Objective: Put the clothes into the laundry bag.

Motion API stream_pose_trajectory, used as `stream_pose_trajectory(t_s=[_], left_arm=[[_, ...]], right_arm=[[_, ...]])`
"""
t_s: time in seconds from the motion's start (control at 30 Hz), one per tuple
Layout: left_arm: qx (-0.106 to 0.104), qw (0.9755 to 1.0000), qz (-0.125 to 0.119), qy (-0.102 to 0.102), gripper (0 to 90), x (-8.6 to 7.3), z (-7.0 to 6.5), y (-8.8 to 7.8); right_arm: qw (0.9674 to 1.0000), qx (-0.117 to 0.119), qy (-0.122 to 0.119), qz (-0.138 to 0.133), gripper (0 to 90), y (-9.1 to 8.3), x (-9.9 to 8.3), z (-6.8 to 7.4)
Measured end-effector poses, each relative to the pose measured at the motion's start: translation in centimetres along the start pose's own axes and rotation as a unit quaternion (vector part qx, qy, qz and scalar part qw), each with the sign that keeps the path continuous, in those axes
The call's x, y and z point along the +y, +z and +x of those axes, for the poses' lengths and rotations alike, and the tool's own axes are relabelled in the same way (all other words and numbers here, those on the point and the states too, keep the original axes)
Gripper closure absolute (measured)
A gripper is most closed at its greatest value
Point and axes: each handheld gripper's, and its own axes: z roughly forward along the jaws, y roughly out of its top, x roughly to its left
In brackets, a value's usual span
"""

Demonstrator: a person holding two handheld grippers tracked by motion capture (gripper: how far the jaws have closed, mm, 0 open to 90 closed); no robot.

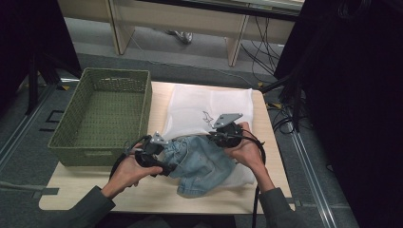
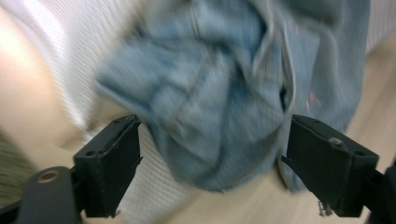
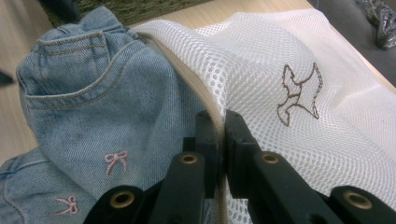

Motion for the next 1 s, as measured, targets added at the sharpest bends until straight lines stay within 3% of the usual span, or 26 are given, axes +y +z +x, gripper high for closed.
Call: stream_pose_trajectory(t_s=[0.03, 0.07, 0.1, 0.13, 0.17, 0.2, 0.23, 0.33, 0.47, 0.5, 0.57, 0.67, 0.7, 0.73, 0.93, 1.0], left_arm=[[0.000, 1.0000, 0.000, 0.000, 25.4, 0.0, 0.0, 0.0], [-0.024, 0.9995, 0.020, 0.002, 35.8, -0.4, -0.2, 1.6], [-0.024, 0.9995, 0.020, 0.002, 44.8, -0.4, -0.2, 1.6], [-0.040, 0.9973, 0.038, 0.049, 55.5, 0.0, -0.4, 2.5], [-0.040, 0.9973, 0.038, 0.049, 65.3, 0.0, -0.4, 2.5], [-0.043, 0.9974, 0.022, 0.053, 65.3, 0.6, -1.0, 3.0], [-0.035, 0.9989, -0.009, 0.031, 73.1, 1.1, -1.8, 3.4], [-0.031, 0.9980, -0.049, 0.023, 79.3, 3.5, -2.6, 3.5], [-0.009, 0.9969, -0.078, 0.000, 79.6, 6.3, -1.9, 4.5], [-0.005, 0.9961, -0.087, -0.012, 79.5, 6.5, -1.6, 5.2], [0.013, 0.9967, -0.078, -0.017, 78.9, 6.3, -0.8, 6.7], [0.015, 0.9946, -0.081, -0.064, 74.2, 5.5, 0.1, 8.3], [0.012, 0.9950, -0.077, -0.062, 71.0, 5.2, 0.4, 8.2], [0.006, 0.9956, -0.074, -0.057, 68.6, 4.9, 0.5, 7.9], [0.006, 0.9972, -0.061, -0.043, 40.4, 3.9, -0.1, 5.1], [0.009, 0.9973, -0.065, -0.034, 35.4, 3.3, -0.4, 4.0]], right_arm=[[1.0000, 0.000, 0.000, 0.000, 86.4, 0.0, 0.0, 0.0], [1.0000, 0.002, 0.000, 0.001, 86.4, 0.0, 0.1, 0.1], [1.0000, -0.002, -0.004, 0.000, 86.4, 0.0, 0.2, 0.2], [1.0000, 0.000, -0.003, 0.001, 86.5, 0.0, 0.3, 0.2], [1.0000, 0.000, -0.003, 0.001, 86.5, 0.0, 0.3, 0.2], [1.0000, 0.002, -0.006, -0.003, 86.5, 0.0, 0.3, 0.3], [0.9999, 0.009, -0.004, -0.005, 86.5, -0.1, 0.5, 0.4], [0.9998, 0.016, -0.002, -0.007, 86.6, -0.3, 0.8, 0.7], [0.9996, 0.014, 0.000, -0.024, 86.8, -1.1, 1.1, 0.6], [0.9995, 0.017, 0.000, -0.027, 86.8, -1.3, 1.1, 0.6], [0.9995, 0.016, 0.002, -0.027, 86.8, -1.3, 1.1, 0.6], [0.9996, 0.019, -0.002, -0.019, 86.8, -0.8, 0.8, 0.7], [0.9996, 0.019, -0.015, -0.016, 86.8, -0.5, 0.7, 0.6], [0.9998, 0.016, -0.003, -0.007, 86.8, -0.4, 0.6, 0.8], [0.9998, 0.017, -0.010, -0.002, 86.8, 0.0, 0.3, 0.7], [0.9998, 0.018, -0.007, -0.001, 86.8, -0.1, 0.3, 0.7]])
